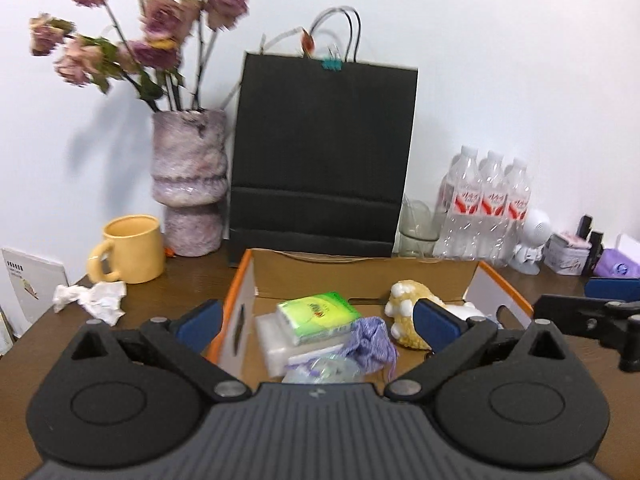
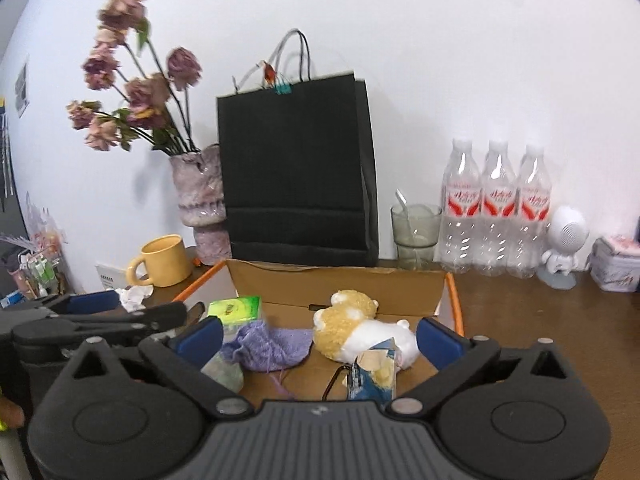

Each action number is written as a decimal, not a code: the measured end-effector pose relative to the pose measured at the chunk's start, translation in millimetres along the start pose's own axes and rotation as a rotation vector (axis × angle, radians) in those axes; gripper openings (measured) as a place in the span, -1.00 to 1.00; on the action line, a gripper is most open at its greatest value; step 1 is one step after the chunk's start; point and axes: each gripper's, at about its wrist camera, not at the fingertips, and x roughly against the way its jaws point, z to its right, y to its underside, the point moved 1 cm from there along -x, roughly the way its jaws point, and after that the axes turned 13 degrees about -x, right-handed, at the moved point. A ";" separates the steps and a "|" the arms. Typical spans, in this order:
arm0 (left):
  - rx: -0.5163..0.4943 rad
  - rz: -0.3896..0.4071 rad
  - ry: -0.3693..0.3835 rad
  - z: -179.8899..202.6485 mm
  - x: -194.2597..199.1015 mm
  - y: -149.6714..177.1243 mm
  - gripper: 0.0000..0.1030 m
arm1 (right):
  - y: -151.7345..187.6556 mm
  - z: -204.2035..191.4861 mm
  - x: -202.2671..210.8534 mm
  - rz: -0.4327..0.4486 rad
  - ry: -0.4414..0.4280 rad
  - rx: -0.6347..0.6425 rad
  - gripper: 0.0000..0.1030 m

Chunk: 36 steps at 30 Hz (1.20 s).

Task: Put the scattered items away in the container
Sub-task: 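Close left gripper on the red rose while right gripper grasps the clear wrapper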

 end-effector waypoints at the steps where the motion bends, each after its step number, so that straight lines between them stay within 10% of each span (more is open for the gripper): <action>1: 0.002 0.007 0.002 -2.8 8.7 3.1 1.00 | 4.2 -1.9 9.9 0.008 0.005 0.016 1.00; 16: -0.059 -0.087 0.026 -26.3 86.8 91.7 1.00 | 112.9 29.3 86.1 -0.087 0.159 0.019 1.00; 31: -0.204 -0.152 0.159 61.0 31.9 99.3 1.00 | 142.6 44.1 47.6 -0.237 0.220 -0.005 0.34; 36: -0.225 -0.157 0.121 80.0 7.2 92.1 0.84 | 142.0 43.9 49.5 -0.230 0.196 -0.007 -0.22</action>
